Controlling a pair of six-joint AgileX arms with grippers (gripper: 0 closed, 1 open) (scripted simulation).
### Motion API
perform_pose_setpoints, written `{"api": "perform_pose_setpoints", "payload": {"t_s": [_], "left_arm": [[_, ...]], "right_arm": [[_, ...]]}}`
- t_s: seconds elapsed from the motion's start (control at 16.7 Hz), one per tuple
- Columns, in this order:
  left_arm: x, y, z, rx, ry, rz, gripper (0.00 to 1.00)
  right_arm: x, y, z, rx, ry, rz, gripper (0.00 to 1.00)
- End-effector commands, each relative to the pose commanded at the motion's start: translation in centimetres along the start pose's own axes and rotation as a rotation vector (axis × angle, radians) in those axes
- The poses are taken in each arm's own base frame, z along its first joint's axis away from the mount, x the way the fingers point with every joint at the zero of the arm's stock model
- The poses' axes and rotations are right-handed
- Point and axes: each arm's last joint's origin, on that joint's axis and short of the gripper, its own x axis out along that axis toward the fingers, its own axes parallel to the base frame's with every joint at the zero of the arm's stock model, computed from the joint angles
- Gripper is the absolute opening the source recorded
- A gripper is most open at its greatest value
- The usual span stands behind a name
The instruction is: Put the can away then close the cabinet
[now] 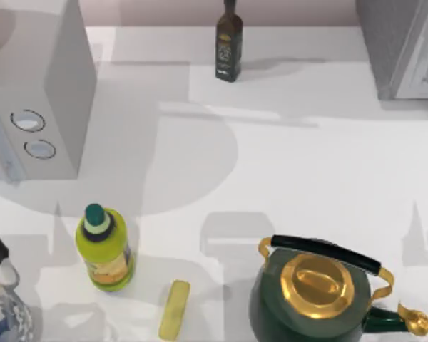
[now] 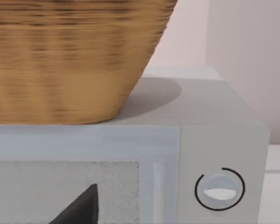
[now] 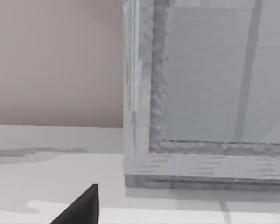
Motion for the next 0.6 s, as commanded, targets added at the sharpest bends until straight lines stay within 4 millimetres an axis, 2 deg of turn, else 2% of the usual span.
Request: {"api": "perform_pose_setpoints", "payload": {"t_s": [0.18,0.6], "left_arm": [[0.0,0.0,0.0,0.000,0.000,0.000,1.00],[0.0,0.0,0.0,0.000,0.000,0.000,1.00]], "right_arm": [[0.0,0.0,-2.1,0.015,0.008,-0.011,1.00],[0.1,-0.1,-2.1,0.012,0.012,-0.005,1.00]]}}
